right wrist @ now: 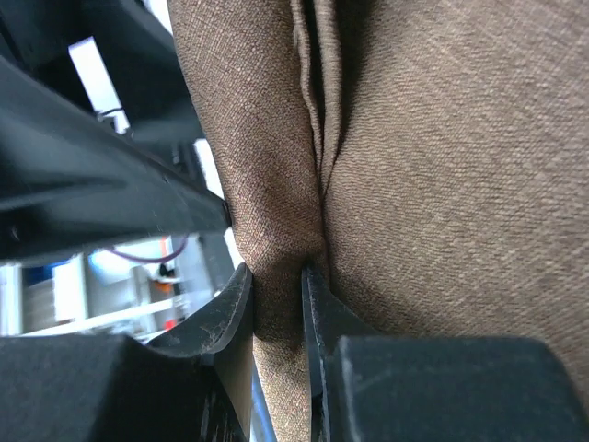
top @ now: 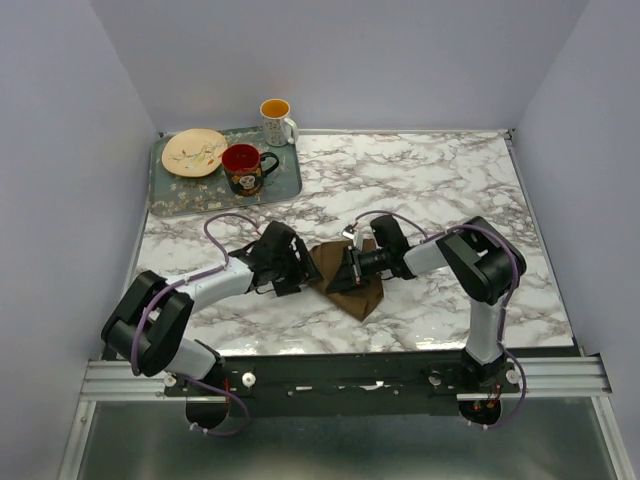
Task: Fold the napkin, place the utensils inside, and roll it up
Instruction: Roll the napkin with the utensil
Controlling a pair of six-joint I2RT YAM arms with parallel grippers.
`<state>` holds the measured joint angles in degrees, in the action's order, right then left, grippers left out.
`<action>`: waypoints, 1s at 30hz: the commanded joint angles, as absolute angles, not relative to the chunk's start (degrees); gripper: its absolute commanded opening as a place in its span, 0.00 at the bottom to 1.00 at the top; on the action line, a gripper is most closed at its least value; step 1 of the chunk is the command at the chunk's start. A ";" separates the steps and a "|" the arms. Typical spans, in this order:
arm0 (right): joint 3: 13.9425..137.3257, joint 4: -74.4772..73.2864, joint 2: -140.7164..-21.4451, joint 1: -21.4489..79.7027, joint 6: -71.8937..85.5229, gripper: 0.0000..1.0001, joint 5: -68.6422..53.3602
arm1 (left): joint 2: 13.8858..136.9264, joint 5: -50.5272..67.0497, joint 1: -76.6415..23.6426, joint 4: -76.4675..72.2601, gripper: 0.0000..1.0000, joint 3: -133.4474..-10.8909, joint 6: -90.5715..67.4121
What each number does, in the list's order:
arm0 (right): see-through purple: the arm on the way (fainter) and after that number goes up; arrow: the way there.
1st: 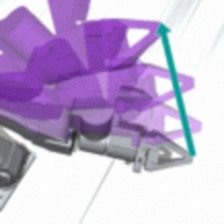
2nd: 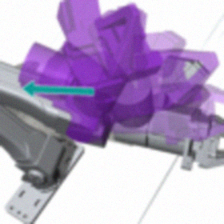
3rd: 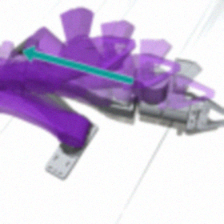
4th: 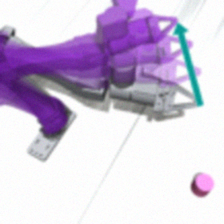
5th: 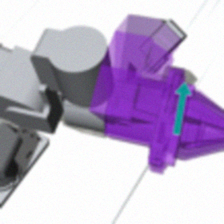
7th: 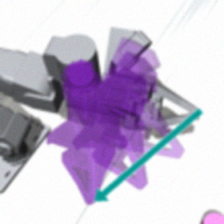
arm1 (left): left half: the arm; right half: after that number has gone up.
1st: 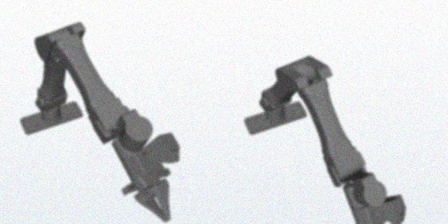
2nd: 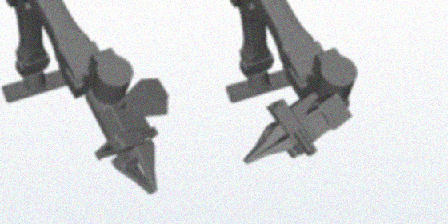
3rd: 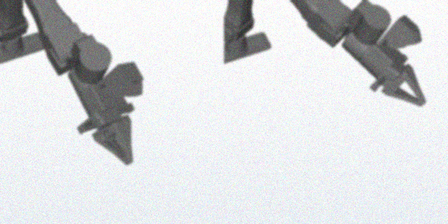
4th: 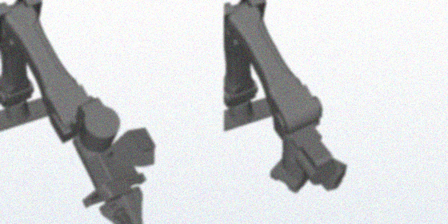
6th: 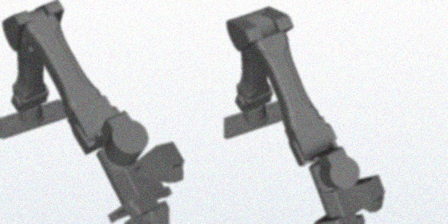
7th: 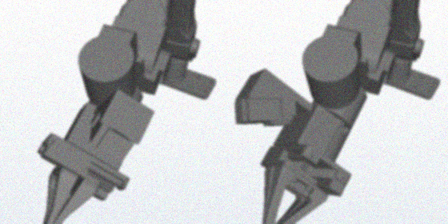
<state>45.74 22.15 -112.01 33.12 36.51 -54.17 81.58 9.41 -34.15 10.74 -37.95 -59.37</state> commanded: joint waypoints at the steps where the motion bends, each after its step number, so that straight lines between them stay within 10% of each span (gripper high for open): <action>1: 41.40 23.73 -117.07 32.43 39.11 0.01 -55.54 | 83.49 8.88 -34.37 8.70 0.78 -39.55 -62.14; 18: 47.11 2.47 -103.72 34.10 31.91 0.01 -41.05 | 80.16 4.49 -35.51 8.96 0.74 -38.40 -62.14; 30: 46.05 4.40 -104.41 34.45 28.56 0.01 -41.92 | 85.85 7.46 -34.28 15.82 0.15 -55.80 -48.96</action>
